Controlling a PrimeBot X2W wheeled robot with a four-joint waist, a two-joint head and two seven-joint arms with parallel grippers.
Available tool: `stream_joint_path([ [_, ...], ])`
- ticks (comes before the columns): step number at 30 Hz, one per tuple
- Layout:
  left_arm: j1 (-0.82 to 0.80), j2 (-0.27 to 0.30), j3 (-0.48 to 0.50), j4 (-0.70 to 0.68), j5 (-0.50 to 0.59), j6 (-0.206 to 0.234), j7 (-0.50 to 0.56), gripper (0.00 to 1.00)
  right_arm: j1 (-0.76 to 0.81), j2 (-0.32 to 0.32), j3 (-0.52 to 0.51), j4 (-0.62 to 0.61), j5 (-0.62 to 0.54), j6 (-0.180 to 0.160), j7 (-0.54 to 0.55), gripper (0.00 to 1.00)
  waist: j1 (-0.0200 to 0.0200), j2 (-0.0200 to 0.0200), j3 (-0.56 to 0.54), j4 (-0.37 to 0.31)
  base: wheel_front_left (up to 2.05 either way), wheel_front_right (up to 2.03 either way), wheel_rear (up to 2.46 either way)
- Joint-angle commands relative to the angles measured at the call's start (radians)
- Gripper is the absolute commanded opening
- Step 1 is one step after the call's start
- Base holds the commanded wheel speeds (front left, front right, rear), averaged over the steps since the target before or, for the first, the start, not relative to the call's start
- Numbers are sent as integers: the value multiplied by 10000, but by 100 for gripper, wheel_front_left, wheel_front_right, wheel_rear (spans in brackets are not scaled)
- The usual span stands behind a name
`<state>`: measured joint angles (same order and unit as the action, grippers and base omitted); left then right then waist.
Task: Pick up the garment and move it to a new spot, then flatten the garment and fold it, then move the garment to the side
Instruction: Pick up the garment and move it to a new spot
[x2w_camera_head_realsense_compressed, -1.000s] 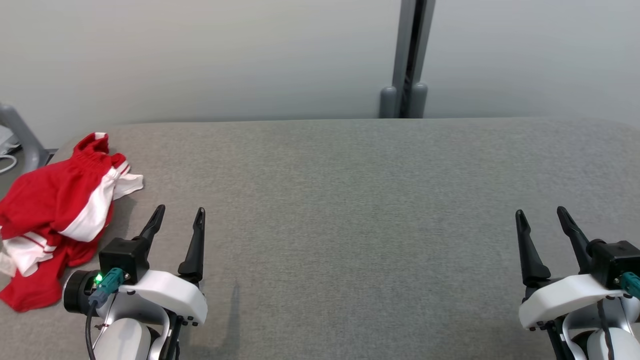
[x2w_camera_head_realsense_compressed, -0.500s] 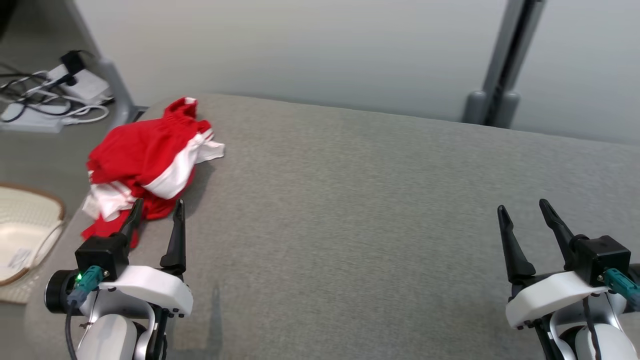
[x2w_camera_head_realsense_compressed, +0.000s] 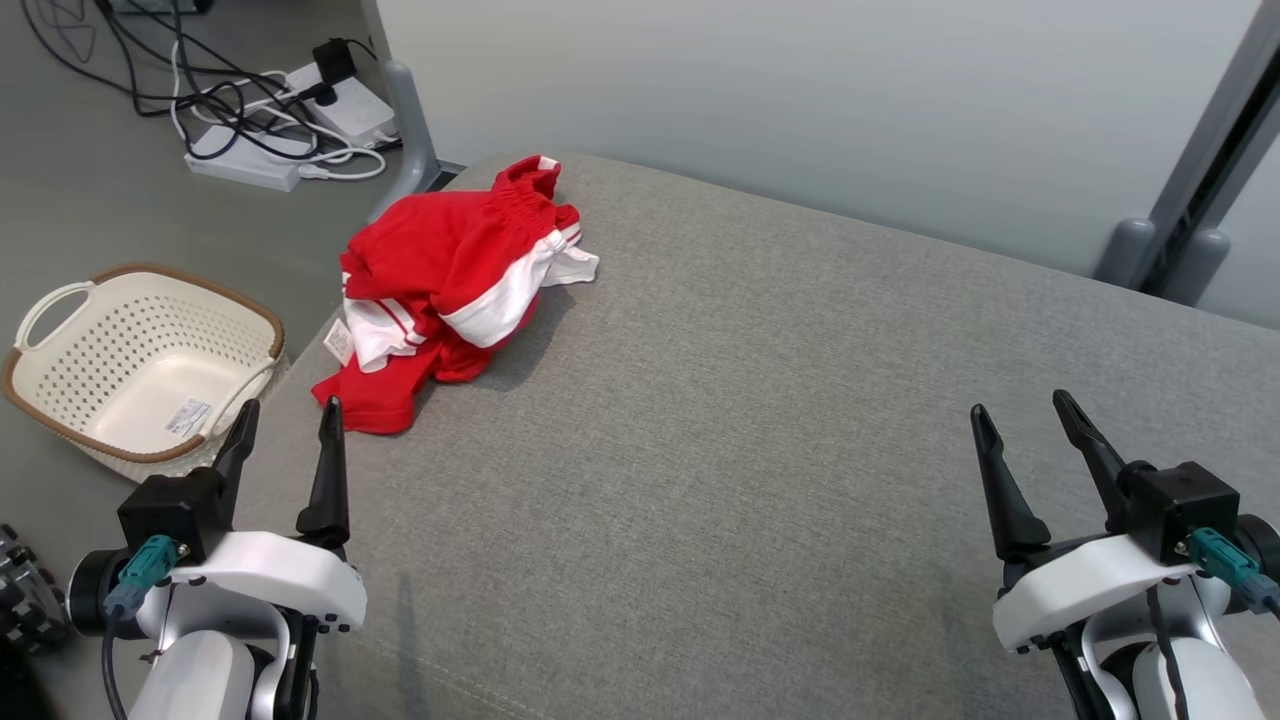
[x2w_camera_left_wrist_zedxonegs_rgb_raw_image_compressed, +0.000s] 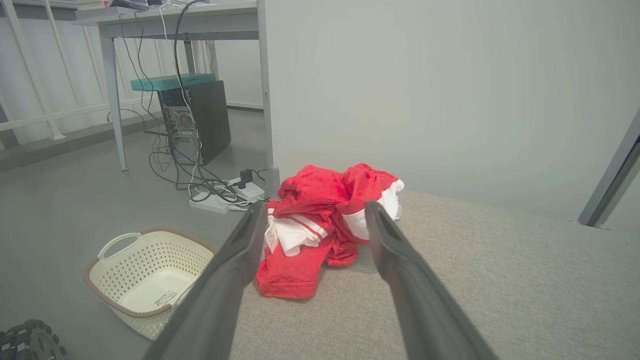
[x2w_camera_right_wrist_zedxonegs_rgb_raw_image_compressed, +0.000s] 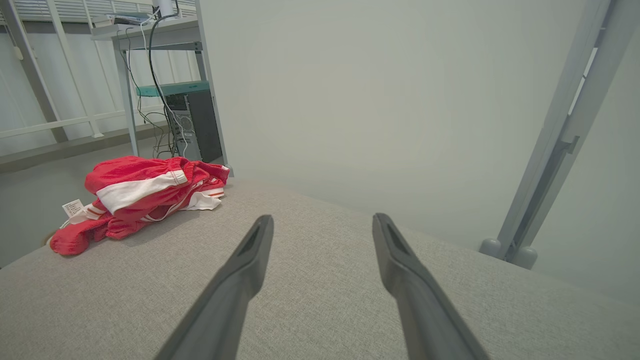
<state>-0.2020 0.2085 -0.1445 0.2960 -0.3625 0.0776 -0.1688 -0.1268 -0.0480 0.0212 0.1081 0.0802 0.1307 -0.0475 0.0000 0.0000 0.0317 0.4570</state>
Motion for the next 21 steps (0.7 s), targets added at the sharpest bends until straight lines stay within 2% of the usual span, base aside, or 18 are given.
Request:
stream_joint_path([
  [1, 26, 86, 46, -14, -77, -10, -41, 100, -81, -46, 10, 31, 51, 1, -39, 100, 0, 0, 24, 136, 0, 0, 0],
  [11, 74, 43, -57, -120, -187, 56, 45, 100, -104, -48, 11, 79, 38, 1, -32, 100, 0, 0, 51, 194, 0, 0, 0],
  [21, -702, 126, -69, -51, -449, -126, 350, 100, -272, -49, -13, -78, -42, 1, 93, 100, 0, 0, 368, 50, 0, 0, 0],
])
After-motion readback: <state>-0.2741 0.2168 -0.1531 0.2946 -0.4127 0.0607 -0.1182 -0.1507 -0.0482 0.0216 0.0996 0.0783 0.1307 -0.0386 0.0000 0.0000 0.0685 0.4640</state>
